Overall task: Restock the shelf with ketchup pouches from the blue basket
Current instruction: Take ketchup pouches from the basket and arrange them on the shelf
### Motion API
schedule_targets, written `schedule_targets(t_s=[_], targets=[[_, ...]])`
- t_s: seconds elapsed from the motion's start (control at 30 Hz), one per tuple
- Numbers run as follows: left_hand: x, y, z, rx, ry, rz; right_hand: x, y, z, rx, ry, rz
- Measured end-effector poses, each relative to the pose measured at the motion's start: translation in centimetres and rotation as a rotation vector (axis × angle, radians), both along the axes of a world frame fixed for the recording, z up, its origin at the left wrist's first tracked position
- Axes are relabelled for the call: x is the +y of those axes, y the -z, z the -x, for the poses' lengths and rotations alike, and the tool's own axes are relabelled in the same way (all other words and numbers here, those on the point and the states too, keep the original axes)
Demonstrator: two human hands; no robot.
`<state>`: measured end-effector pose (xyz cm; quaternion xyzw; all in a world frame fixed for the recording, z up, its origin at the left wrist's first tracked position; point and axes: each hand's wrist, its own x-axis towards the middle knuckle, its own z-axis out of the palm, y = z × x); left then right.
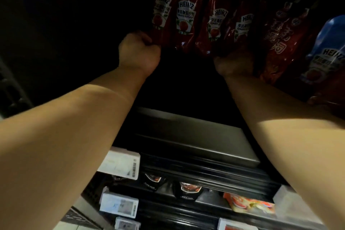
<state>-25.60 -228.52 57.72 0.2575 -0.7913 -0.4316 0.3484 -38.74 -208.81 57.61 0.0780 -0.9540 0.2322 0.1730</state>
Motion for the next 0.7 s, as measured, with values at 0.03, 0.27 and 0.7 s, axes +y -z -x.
schedule_targets(t_s=[0.03,0.27,0.7], targets=[[-0.2,0.0,0.3,0.002,0.011,-0.029,0.2,-0.1,-0.8,0.044,0.004,0.028],[0.7,-0.5,1.0,-0.075,0.058,0.130,2.7,-1.0,-7.6,0.071,0.099,0.121],[3.0,-0.6,-5.6,-0.117,0.293,0.139,11.1,-0.8,-23.2,0.000,0.034,0.880]])
